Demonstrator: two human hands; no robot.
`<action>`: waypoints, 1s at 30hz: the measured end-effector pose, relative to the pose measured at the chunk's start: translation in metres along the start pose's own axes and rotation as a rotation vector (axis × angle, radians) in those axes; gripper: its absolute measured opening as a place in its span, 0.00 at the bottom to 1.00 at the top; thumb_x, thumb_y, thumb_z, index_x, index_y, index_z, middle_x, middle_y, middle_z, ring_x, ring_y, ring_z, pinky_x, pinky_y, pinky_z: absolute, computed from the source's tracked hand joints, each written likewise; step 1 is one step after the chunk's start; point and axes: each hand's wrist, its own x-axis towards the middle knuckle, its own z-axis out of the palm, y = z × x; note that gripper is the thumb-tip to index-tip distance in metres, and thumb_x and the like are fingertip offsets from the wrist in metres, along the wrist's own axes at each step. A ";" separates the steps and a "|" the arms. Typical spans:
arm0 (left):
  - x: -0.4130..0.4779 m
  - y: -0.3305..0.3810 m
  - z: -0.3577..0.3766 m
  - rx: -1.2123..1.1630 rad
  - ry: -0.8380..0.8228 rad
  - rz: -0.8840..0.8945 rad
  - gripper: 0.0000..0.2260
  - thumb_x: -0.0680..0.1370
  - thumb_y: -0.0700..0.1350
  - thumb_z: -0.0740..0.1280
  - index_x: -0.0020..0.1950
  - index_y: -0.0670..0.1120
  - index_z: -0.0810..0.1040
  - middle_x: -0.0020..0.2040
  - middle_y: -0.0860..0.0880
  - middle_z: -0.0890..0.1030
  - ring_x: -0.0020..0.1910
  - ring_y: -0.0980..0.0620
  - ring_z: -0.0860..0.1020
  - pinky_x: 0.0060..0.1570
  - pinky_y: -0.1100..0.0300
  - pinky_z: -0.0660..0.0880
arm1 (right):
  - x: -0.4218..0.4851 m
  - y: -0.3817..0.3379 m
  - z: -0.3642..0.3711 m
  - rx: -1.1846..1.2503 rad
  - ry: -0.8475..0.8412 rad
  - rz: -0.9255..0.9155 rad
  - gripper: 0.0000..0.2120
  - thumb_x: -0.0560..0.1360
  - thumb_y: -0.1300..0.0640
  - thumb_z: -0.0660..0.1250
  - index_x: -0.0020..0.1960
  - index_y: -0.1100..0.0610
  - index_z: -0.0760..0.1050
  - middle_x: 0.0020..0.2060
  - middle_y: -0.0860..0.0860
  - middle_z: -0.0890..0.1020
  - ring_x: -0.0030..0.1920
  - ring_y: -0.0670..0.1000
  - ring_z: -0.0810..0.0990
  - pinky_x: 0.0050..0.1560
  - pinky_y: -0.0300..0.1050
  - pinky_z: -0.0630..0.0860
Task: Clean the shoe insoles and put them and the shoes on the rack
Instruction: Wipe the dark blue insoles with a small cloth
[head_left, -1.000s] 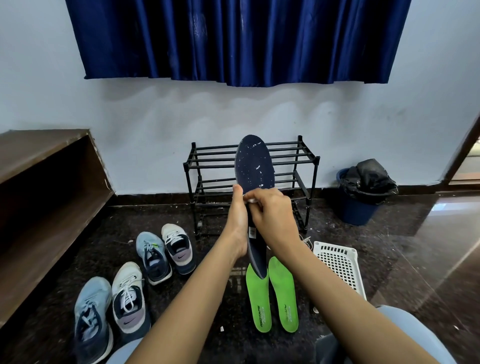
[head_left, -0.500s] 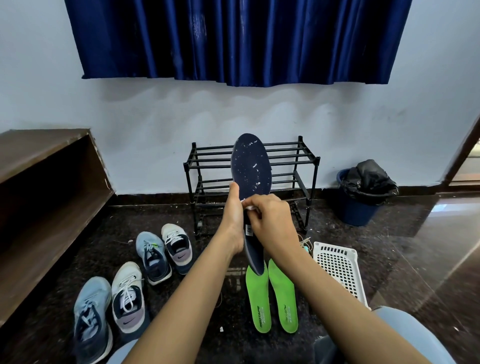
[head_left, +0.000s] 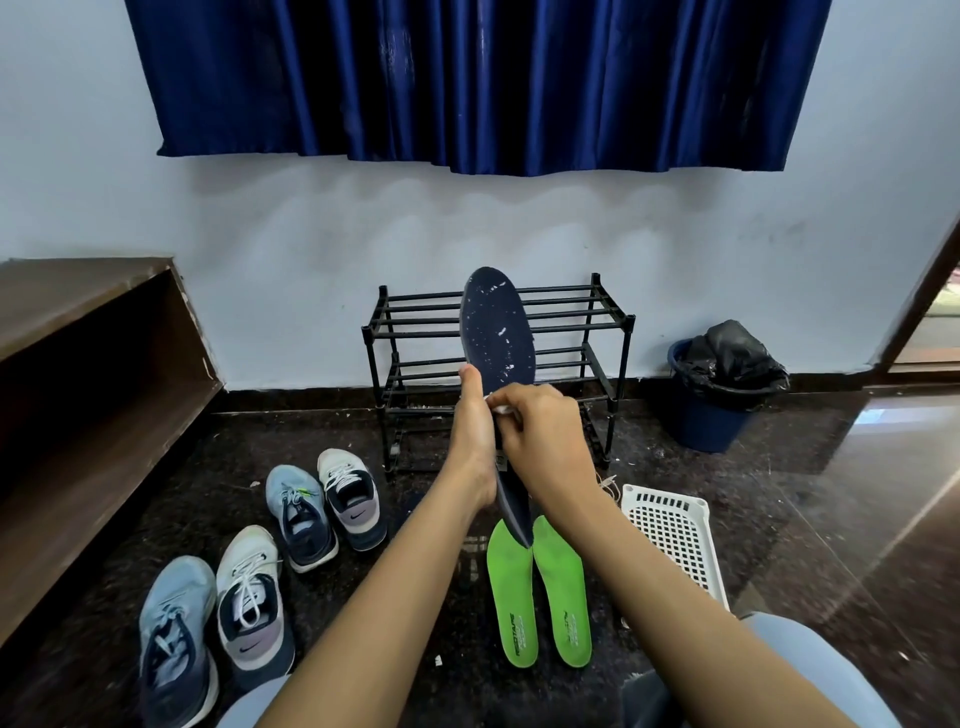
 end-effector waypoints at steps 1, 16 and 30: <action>0.002 0.001 -0.003 0.018 0.010 0.016 0.30 0.80 0.66 0.51 0.54 0.45 0.82 0.47 0.48 0.85 0.45 0.51 0.82 0.43 0.57 0.76 | -0.002 0.000 0.001 -0.003 -0.018 -0.015 0.13 0.68 0.70 0.64 0.46 0.57 0.82 0.40 0.53 0.84 0.45 0.55 0.78 0.47 0.43 0.72; 0.009 -0.010 0.002 0.007 0.010 0.114 0.29 0.80 0.65 0.53 0.59 0.44 0.82 0.54 0.45 0.84 0.56 0.46 0.82 0.60 0.51 0.76 | 0.003 0.007 -0.004 -0.137 0.019 -0.035 0.12 0.68 0.70 0.64 0.46 0.59 0.82 0.40 0.54 0.84 0.44 0.56 0.78 0.44 0.41 0.68; 0.011 -0.018 0.002 -0.026 -0.075 0.074 0.28 0.80 0.67 0.52 0.60 0.48 0.82 0.56 0.47 0.84 0.57 0.47 0.81 0.57 0.52 0.76 | 0.013 0.015 -0.005 -0.137 0.073 0.014 0.11 0.71 0.69 0.63 0.47 0.60 0.81 0.41 0.54 0.84 0.46 0.56 0.77 0.45 0.41 0.68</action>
